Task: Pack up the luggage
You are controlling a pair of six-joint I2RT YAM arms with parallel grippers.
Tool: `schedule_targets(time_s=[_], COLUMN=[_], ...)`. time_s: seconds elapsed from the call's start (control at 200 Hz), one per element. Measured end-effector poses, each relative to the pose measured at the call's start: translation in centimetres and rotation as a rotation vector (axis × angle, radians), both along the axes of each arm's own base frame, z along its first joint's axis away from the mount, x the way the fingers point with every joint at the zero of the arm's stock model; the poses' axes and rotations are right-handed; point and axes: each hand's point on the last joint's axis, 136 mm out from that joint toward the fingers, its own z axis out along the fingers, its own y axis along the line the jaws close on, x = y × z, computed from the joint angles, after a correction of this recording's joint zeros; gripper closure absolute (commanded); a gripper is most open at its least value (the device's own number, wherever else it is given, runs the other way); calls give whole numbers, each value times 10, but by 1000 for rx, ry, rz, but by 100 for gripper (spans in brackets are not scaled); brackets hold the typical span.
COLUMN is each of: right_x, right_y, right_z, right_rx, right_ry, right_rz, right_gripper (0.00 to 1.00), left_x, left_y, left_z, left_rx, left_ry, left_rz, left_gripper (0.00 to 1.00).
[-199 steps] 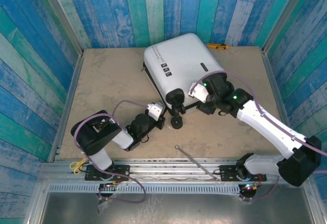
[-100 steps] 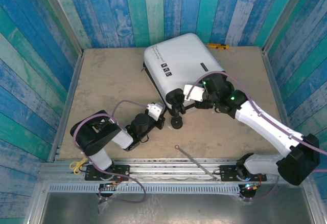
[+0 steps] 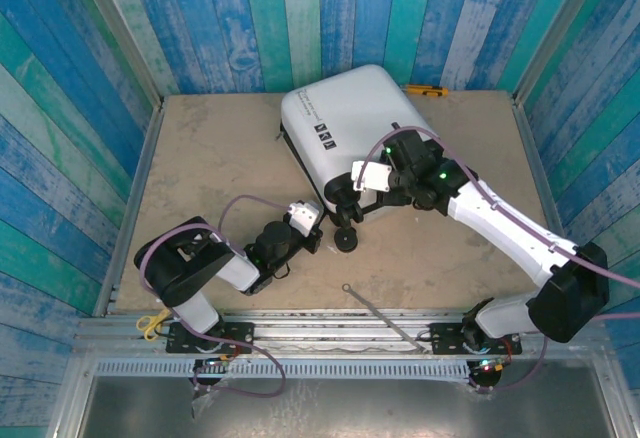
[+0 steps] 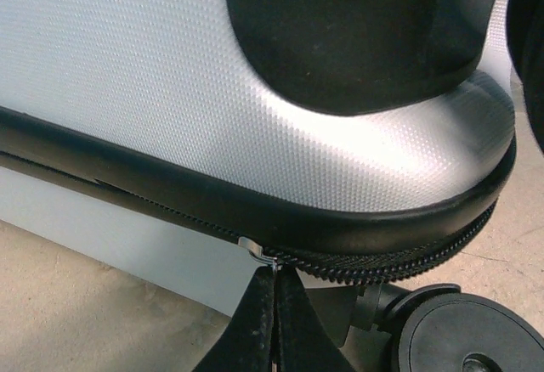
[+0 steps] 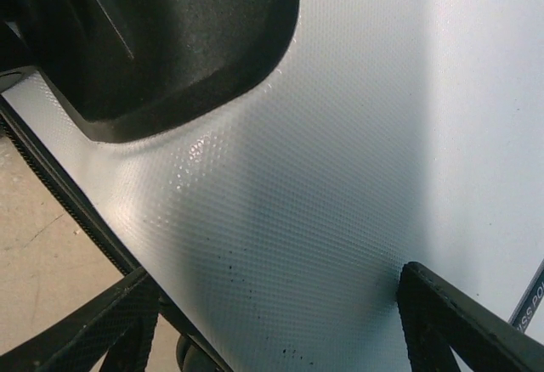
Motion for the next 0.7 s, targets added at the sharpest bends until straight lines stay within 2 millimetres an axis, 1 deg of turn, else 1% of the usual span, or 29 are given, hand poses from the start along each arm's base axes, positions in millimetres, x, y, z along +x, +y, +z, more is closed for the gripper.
schedule_targets(time_s=[0.316, 0.371, 0.491, 0.556, 0.702], right_x=[-1, -1, -1, 0, 0], right_y=[1, 1, 1, 1, 2], right_z=[-1, -2, -2, -2, -2], right_rx=[6, 5, 4, 3, 3], right_ry=[12, 12, 15, 20, 29], right_rz=[1, 1, -1, -4, -10], right_gripper=[30, 30, 31, 31, 32], left_x=[-1, -5, -21, -27, -28], left_y=[-3, -5, -16, -19, -18], left_z=[0, 0, 1, 2, 3], left_rx=[61, 68, 84, 97, 124], left_ry=[-49, -59, -91, -114, -143], left_rz=[-4, -18, -86, -103, -99], left_gripper=[100, 100, 100, 100, 100])
